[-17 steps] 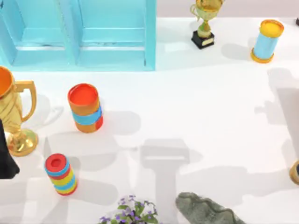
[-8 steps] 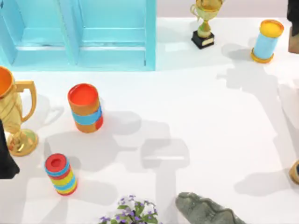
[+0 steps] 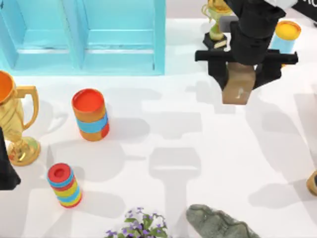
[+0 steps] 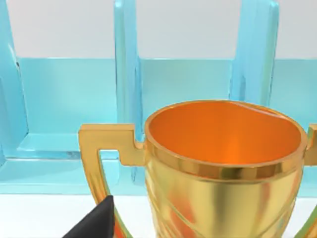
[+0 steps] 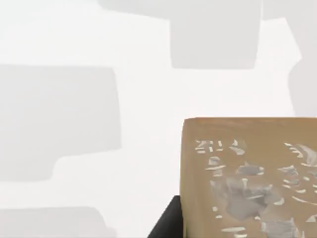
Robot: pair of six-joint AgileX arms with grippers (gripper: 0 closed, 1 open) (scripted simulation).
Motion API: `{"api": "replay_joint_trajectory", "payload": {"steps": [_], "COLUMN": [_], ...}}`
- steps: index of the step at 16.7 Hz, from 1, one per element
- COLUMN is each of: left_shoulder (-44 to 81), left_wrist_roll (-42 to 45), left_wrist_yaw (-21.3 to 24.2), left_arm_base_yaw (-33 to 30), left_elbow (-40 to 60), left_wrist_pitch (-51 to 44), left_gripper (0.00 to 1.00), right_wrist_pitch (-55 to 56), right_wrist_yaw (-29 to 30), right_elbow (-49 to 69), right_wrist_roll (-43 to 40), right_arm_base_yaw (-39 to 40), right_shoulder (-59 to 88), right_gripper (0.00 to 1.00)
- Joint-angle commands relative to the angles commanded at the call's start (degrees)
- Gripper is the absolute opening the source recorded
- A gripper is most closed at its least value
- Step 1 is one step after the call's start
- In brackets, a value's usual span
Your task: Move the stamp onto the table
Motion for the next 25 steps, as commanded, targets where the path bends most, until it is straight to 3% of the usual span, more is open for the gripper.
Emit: {"api": "replay_joint_trajectory", "payload": {"steps": [9, 19, 25], "left_shoulder": [0.00, 0.00, 0.00], "left_wrist_roll": [0.00, 0.00, 0.00], "left_wrist_yaw": [0.00, 0.00, 0.00], "left_arm_base_yaw": [0.00, 0.00, 0.00], "left_elbow": [0.00, 0.00, 0.00], "left_wrist_pitch": [0.00, 0.00, 0.00], "left_gripper": [1.00, 1.00, 1.00], "right_wrist_pitch": [0.79, 9.83, 9.83], "right_wrist_yaw": [-0.64, -0.65, -0.65], "right_elbow": [0.09, -7.26, -7.26], "right_wrist_roll": [-0.31, -0.35, -0.35], "right_arm_base_yaw": [1.21, 1.62, 1.62], "right_shoulder": [5.05, 6.44, 6.44], "right_gripper": [0.00, 0.00, 0.45]}}
